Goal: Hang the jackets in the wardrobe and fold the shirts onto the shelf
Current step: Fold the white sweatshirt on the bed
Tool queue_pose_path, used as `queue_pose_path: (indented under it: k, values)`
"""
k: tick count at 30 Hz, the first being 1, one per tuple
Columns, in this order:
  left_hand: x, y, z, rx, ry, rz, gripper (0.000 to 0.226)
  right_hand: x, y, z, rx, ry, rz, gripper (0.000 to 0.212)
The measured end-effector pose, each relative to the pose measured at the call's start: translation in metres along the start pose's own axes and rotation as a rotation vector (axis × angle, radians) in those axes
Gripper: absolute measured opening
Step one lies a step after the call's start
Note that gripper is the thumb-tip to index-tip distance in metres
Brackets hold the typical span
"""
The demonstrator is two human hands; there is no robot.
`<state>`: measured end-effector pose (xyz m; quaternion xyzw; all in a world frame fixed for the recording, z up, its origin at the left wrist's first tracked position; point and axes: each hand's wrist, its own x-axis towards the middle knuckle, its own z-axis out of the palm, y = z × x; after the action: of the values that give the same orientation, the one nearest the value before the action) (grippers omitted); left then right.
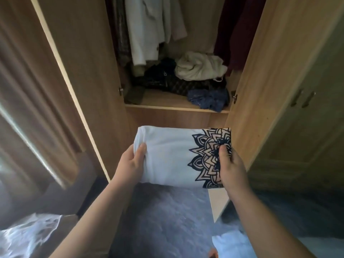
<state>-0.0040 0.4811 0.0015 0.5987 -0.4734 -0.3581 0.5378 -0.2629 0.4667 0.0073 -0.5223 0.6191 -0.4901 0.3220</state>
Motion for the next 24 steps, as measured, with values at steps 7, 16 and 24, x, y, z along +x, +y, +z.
queue_pose_path:
  k: [7, 16, 24]
  values:
    - [0.16, 0.026, 0.065, 0.02, 0.032, -0.041, 0.026, 0.186, -0.01, 0.033, 0.033, -0.054, 0.021, 0.04]
    - [0.325, -0.012, 0.097, 0.035, -0.021, -0.102, 0.025, 0.345, 0.009, 0.112, -0.017, -0.064, 0.024, 0.044]
    - [0.5, -0.063, 0.124, 0.205, -0.133, -0.185, 0.054, 0.471, 0.033, 0.191, -0.102, -0.04, 0.174, 0.048]
